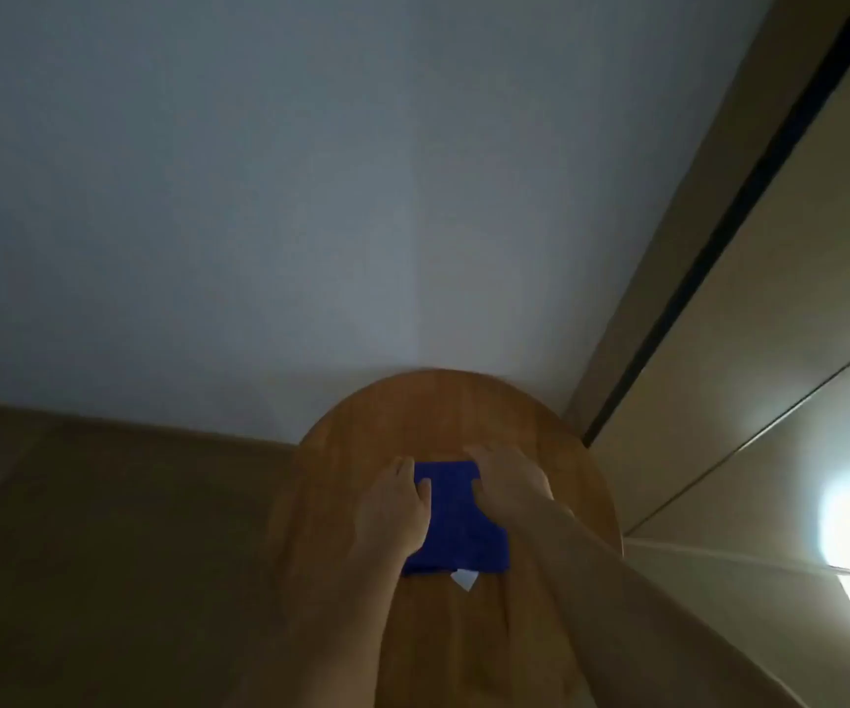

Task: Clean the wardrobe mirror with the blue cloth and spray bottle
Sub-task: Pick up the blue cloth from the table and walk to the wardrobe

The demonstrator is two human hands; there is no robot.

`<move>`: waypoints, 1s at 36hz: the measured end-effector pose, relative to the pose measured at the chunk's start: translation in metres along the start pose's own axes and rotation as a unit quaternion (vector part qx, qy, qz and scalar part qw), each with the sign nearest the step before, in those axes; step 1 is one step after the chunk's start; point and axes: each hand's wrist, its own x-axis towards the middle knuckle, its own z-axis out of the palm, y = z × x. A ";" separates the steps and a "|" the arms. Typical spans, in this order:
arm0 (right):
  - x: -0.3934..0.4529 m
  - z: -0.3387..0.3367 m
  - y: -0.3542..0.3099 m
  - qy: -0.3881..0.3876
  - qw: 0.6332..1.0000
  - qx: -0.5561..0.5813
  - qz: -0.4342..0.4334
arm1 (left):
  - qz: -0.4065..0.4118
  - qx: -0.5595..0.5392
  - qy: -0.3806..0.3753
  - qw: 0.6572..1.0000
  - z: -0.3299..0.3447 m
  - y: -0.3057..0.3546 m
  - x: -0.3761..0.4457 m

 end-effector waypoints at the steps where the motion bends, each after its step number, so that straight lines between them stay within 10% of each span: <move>1: 0.005 0.007 0.001 -0.016 1.000 -0.002 0.005 | -0.005 0.005 -0.012 1.000 0.006 -0.005 0.006; 24: 0.106 0.153 0.065 -0.181 0.969 -0.165 0.021 | 0.114 0.279 -0.194 0.933 0.120 -0.067 0.114; 36: 0.098 0.175 0.064 -0.101 0.974 -0.204 -0.002 | 0.106 0.242 -0.169 0.950 0.142 -0.084 0.111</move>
